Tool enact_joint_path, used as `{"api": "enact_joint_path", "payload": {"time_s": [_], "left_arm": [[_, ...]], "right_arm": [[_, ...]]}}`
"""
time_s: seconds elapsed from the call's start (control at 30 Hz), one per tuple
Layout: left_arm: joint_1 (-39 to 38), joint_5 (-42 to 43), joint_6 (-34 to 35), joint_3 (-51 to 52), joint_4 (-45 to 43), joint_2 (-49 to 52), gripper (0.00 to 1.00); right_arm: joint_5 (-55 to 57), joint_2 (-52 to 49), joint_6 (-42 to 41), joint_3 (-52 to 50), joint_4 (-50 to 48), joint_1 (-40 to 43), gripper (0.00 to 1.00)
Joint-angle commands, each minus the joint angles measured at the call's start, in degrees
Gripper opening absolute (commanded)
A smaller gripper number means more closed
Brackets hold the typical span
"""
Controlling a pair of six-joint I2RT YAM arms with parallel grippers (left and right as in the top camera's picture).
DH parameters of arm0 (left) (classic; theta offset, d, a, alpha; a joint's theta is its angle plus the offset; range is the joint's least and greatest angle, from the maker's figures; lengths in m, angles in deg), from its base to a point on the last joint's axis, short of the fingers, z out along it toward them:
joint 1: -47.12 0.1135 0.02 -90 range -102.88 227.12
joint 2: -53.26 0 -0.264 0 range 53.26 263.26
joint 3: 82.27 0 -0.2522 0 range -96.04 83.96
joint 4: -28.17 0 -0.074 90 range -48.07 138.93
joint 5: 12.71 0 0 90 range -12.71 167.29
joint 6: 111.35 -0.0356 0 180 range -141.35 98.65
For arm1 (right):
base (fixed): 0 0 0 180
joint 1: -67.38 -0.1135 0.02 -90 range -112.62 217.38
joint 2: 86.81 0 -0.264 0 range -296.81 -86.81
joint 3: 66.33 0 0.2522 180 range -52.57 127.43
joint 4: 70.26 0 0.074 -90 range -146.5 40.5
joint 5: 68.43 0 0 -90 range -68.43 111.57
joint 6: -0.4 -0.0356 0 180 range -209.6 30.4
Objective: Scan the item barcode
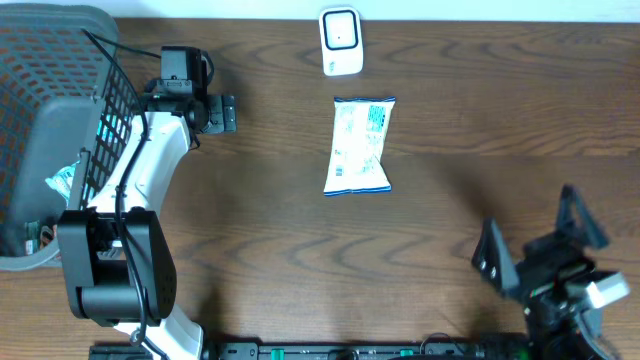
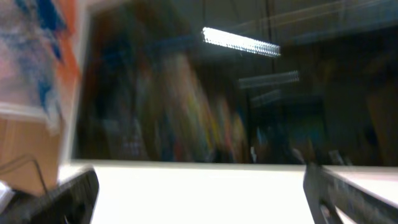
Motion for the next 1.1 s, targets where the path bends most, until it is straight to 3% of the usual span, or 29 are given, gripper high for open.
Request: {"api": "enact_joint_path", "payload": {"time_s": [0.0, 0.27, 0.5, 0.63, 0.9, 1.07], "left_arm": [[0.0, -0.2, -0.2, 0.1, 0.0, 0.1, 0.98], [0.0, -0.2, -0.2, 0.1, 0.0, 0.1, 0.98], [0.0, -0.2, -0.2, 0.1, 0.0, 0.1, 0.98], [0.0, -0.2, -0.2, 0.1, 0.0, 0.1, 0.98], [0.0, -0.2, -0.2, 0.1, 0.0, 0.1, 0.98], [0.0, -0.2, -0.2, 0.1, 0.0, 0.1, 0.98]], "right_arm": [[0.3, -13.3, 7.0, 12.1, 6.1, -0.6, 0.99], [-17.3, -46.3, 7.5, 40.0, 23.6, -3.0, 0.99], [-14.0, -69.4, 14.8, 60.0, 48.6, -11.7, 0.99], [-14.0, -77.3, 14.5, 62.1, 51.3, -13.7, 0.99], [-14.0, -86.5, -1.6, 62.1, 52.8, -14.4, 0.99], [-13.8, -88.4, -2.3, 62.1, 52.7, -14.5, 0.99]]}}
